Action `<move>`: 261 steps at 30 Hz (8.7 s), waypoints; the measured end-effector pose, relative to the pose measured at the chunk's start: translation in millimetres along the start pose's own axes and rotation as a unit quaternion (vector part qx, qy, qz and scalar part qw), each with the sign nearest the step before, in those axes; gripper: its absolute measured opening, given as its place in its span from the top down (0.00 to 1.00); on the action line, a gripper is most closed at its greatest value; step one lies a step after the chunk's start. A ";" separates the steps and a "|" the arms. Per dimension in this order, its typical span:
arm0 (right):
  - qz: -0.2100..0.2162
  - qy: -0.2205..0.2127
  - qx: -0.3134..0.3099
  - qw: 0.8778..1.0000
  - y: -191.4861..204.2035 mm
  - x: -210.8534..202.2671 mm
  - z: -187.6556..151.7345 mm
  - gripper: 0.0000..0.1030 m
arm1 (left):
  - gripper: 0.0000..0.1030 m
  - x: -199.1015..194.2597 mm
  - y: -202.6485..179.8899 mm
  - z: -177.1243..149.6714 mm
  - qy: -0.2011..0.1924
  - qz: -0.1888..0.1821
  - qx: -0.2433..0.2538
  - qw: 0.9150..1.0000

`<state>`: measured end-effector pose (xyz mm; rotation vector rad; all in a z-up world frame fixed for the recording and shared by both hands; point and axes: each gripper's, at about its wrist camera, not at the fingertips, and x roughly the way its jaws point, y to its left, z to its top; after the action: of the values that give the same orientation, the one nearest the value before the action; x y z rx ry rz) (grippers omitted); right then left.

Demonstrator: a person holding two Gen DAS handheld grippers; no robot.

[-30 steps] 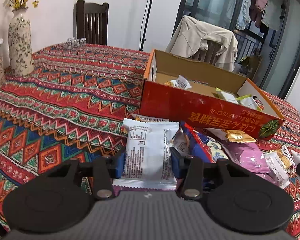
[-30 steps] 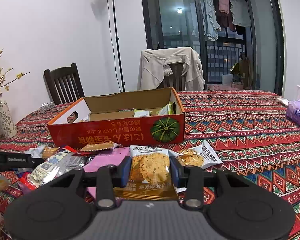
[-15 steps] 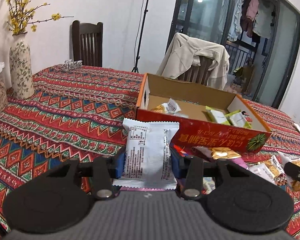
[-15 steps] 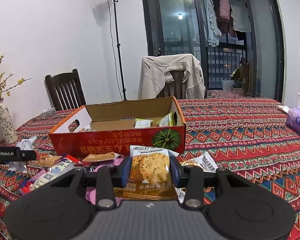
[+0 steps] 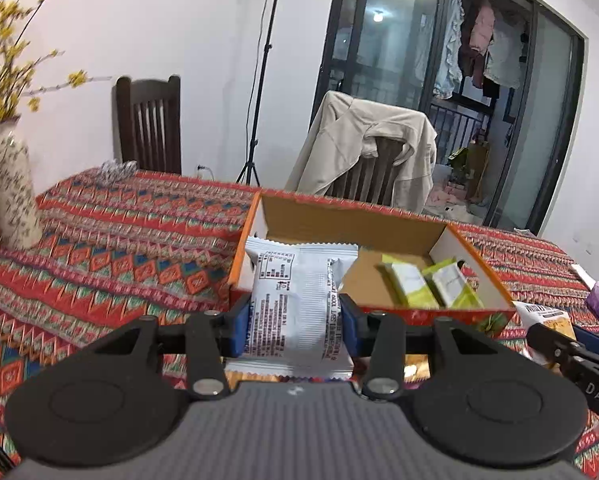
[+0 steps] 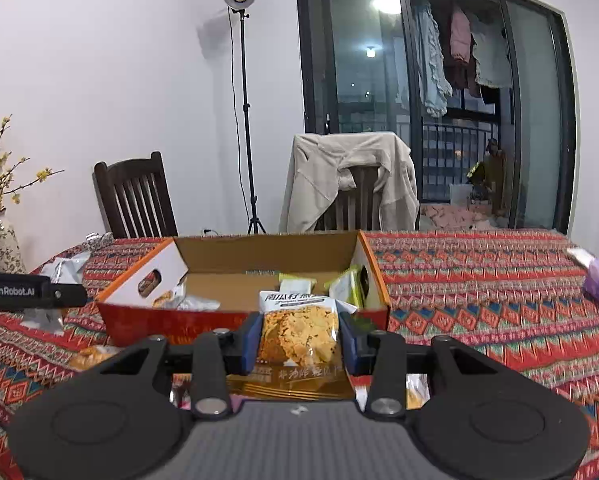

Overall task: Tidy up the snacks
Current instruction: 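Grasp white packet with left tool while right tool grasps cookie packet, lift toward box, then lower both held packets into the box and open both tools, then withdraw both tools from the box back to the snack pile, then grasp pink packet with right tool while left tool grasps another pink packet, then carry both pink packets into the box and open both tools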

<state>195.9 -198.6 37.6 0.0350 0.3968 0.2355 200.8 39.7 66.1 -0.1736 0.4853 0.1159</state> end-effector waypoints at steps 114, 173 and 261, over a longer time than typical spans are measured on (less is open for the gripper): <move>0.032 0.050 -0.020 0.998 -1.0 26.6 4.8 0.00 | 0.00 14.8 16.2 -0.1 -0.019 -0.003 0.028 0.999; -0.015 0.052 -0.003 0.999 -38.5 -0.3 -64.6 0.41 | 0.00 -3.2 84.3 -89.7 0.045 0.002 -0.009 0.999; 0.007 -0.062 -0.022 0.998 -3.6 24.7 34.1 0.41 | 0.40 -4.9 -26.0 22.9 -0.093 -0.040 0.038 0.994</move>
<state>232.0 -195.9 59.4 0.0091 0.2688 0.2553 210.8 18.3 92.0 -0.1062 0.2970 0.0355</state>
